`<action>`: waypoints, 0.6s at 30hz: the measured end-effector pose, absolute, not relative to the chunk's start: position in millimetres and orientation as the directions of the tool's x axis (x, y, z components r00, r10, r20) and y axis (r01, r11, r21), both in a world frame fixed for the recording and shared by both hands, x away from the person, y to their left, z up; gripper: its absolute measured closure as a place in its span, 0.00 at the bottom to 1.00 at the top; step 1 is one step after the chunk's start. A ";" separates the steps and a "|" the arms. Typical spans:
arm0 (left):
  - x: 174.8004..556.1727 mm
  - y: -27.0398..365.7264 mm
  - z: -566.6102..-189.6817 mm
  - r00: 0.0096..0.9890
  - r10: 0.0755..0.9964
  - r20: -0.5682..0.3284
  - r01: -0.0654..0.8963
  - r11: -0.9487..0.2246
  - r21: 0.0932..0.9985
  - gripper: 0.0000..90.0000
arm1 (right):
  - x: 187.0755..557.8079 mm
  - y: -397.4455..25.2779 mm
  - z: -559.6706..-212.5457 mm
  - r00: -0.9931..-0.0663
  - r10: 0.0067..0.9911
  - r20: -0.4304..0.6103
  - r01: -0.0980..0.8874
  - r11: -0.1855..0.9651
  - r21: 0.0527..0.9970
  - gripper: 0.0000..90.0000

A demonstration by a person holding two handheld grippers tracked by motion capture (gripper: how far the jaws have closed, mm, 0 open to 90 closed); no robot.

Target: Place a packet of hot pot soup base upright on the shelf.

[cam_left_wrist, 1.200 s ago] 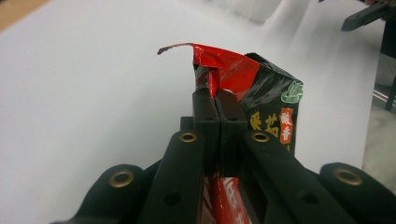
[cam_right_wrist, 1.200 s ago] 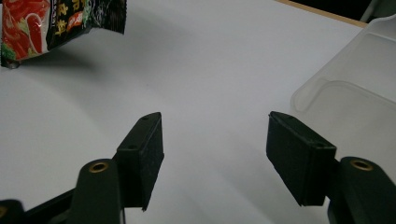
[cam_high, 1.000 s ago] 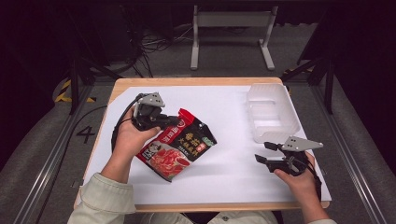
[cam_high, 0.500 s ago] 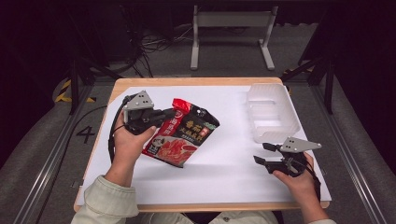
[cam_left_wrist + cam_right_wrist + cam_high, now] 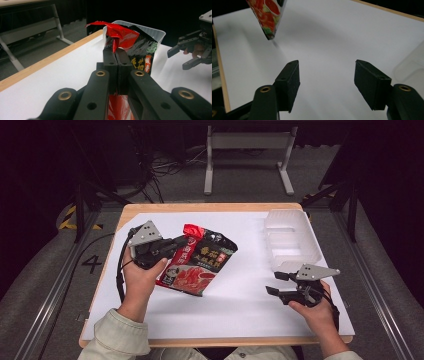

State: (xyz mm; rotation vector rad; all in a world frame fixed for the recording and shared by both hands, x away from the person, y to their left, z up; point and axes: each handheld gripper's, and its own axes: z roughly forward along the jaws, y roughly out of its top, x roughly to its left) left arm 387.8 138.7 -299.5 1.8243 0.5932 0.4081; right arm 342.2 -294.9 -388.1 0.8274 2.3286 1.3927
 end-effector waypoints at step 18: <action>383.3 134.1 -298.0 0.823 0.568 -0.016 0.188 -0.246 0.951 0.99 | 371.4 -242.9 -343.3 -0.862 0.502 0.076 0.248 0.286 0.926 0.39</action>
